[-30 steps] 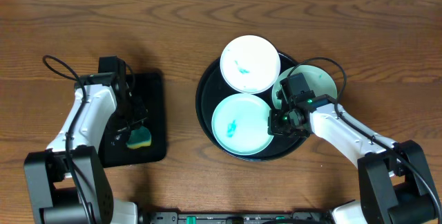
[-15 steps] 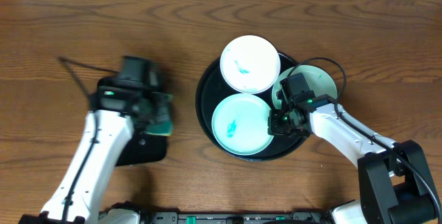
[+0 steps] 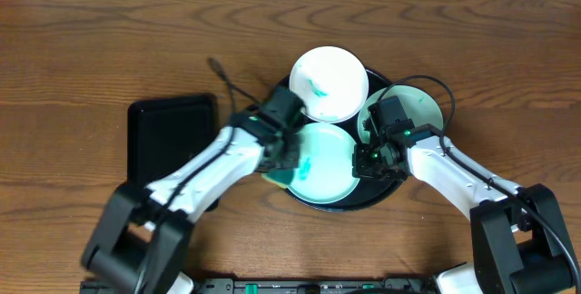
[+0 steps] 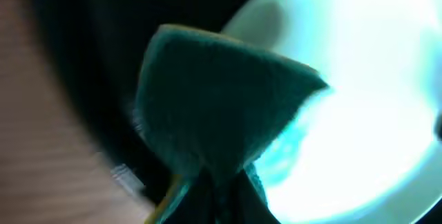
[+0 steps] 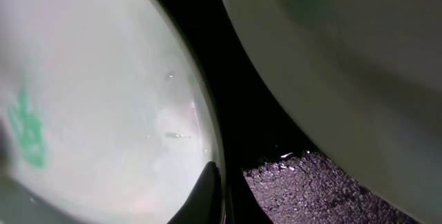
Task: Clean dirty plates on tray and stack at the side
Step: 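Scrub the right plate with the sponge while the right gripper holds it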
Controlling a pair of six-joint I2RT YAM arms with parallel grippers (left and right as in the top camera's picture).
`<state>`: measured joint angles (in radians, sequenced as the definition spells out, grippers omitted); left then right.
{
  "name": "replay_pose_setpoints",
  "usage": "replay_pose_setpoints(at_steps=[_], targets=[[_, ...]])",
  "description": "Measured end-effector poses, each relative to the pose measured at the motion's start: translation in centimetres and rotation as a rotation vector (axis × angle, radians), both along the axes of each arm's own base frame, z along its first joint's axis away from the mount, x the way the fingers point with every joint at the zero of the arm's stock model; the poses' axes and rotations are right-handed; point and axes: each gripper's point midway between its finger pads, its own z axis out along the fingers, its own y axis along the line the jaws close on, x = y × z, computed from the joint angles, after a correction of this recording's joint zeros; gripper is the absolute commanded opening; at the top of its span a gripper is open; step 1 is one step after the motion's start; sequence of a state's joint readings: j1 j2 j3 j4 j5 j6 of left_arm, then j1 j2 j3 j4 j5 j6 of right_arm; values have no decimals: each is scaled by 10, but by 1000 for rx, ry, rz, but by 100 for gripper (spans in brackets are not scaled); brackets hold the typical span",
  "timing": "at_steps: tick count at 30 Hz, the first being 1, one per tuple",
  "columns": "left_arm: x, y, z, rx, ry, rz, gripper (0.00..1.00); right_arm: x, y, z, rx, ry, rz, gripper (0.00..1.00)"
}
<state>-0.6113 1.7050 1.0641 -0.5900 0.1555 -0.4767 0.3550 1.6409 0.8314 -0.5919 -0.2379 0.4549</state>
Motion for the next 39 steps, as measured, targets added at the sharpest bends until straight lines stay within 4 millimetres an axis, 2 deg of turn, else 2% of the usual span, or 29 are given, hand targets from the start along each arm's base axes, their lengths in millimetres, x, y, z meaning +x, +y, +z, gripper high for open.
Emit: replay_pose_setpoints(at_steps=[8,17,21,24,29,35,39], targets=[[13,-40,-13,-89,-31,15,7,-2,-1,0,-7,8,3,1],[16,-74,-21,-252,51,14,7,-4,-2,0,-12,15,10,1],[11,-104,-17,-388,76,-64,7,-4,-3,0,-14,15,10,1],[0,-116,-16,-427,110,-103,7,-4,-4,0,-19,17,9,1],[-19,-108,-18,-377,204,-100,7,-7,-4,0,-18,28,14,1],[-37,-76,-22,-214,297,-43,7,-12,1,1,8,47,26,1],[-40,-55,-24,-127,313,-5,7,-17,9,1,26,54,49,1]])
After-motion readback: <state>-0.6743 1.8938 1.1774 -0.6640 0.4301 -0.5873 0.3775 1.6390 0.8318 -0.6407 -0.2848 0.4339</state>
